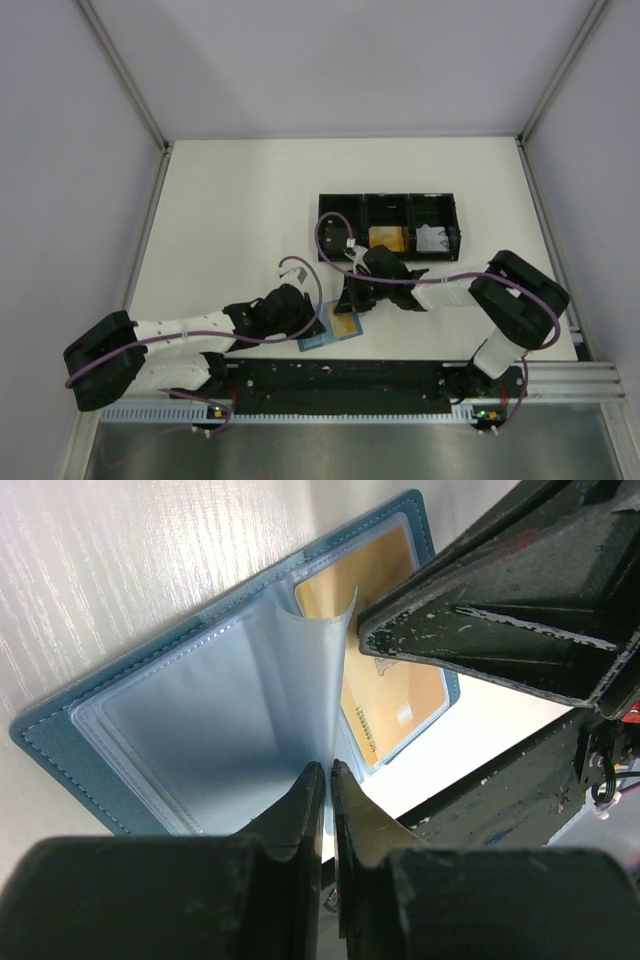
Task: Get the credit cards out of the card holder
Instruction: Remove the credit card from the card holder.
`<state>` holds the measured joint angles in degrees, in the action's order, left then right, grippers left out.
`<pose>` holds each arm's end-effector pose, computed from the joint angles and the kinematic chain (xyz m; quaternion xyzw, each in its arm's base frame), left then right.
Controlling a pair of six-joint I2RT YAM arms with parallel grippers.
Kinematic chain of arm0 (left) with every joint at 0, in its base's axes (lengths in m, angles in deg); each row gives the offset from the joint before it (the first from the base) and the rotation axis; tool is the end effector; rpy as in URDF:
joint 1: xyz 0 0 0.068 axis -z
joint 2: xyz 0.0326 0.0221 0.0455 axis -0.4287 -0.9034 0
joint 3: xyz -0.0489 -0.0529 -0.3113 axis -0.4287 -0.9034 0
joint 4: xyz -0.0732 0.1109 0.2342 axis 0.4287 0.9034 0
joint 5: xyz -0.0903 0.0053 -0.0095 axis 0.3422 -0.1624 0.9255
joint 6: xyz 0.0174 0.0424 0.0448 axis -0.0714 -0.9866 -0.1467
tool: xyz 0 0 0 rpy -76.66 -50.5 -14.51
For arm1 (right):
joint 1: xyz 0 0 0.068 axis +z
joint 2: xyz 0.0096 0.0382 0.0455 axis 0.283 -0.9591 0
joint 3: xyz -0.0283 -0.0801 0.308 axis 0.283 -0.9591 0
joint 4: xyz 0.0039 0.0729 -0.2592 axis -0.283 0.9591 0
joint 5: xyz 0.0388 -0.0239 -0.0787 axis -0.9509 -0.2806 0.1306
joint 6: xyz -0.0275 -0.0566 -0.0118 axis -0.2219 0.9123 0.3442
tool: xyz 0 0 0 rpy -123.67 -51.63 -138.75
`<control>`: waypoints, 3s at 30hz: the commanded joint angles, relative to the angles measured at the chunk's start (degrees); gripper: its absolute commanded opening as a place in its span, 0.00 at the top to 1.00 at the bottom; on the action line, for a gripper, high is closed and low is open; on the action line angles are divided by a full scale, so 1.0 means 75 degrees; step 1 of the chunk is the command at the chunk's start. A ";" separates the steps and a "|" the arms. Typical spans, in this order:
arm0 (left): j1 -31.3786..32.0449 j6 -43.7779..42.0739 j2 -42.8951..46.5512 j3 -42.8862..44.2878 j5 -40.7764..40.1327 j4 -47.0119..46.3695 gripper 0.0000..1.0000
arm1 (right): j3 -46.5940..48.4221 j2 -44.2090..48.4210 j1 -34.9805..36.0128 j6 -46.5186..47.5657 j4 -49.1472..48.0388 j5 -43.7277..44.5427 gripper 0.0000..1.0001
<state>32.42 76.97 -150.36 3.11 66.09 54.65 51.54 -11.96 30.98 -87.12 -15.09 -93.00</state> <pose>0.1052 -0.1651 0.1731 -0.0127 0.9209 -0.3268 0.2120 0.1931 0.2392 0.1596 -0.1504 0.8886 0.4025 0.1605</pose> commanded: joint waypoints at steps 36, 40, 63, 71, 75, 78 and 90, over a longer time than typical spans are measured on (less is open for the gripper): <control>0.0028 0.0207 0.4076 -0.0005 -0.1070 0.1335 0.50 | 0.2090 -0.1717 0.1002 0.0398 -0.0158 -0.1029 0.96; 0.0028 0.0196 0.3748 0.0147 -0.0799 0.0855 0.51 | 0.2255 -0.1109 0.0990 0.0738 0.0253 -0.0900 0.94; -0.0101 0.1016 0.0748 -0.0438 -0.1011 -0.1477 0.60 | 0.0369 0.1237 -0.0006 0.1114 0.1754 0.0799 0.86; -0.0242 0.1215 -0.0201 -0.0696 -0.0565 -0.2204 0.63 | 0.0345 0.1038 -0.0018 0.1149 0.1918 0.0847 0.85; -0.0254 0.1320 -0.0413 -0.0814 -0.0424 -0.2416 0.63 | 0.0392 0.0862 -0.0029 0.1126 0.1988 0.0799 0.85; -0.0254 0.1355 -0.0413 -0.0907 -0.0413 -0.2474 0.63 | 0.0415 0.0698 -0.0030 0.1172 0.2047 0.0858 0.85; -0.0254 0.1473 -0.0495 -0.1118 -0.0354 -0.2626 0.60 | 0.0334 0.0346 -0.0029 0.0903 0.1381 -0.0195 0.85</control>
<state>30.65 87.46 -153.20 -3.95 63.01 36.53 54.28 -7.74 31.00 -79.36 -1.01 -90.18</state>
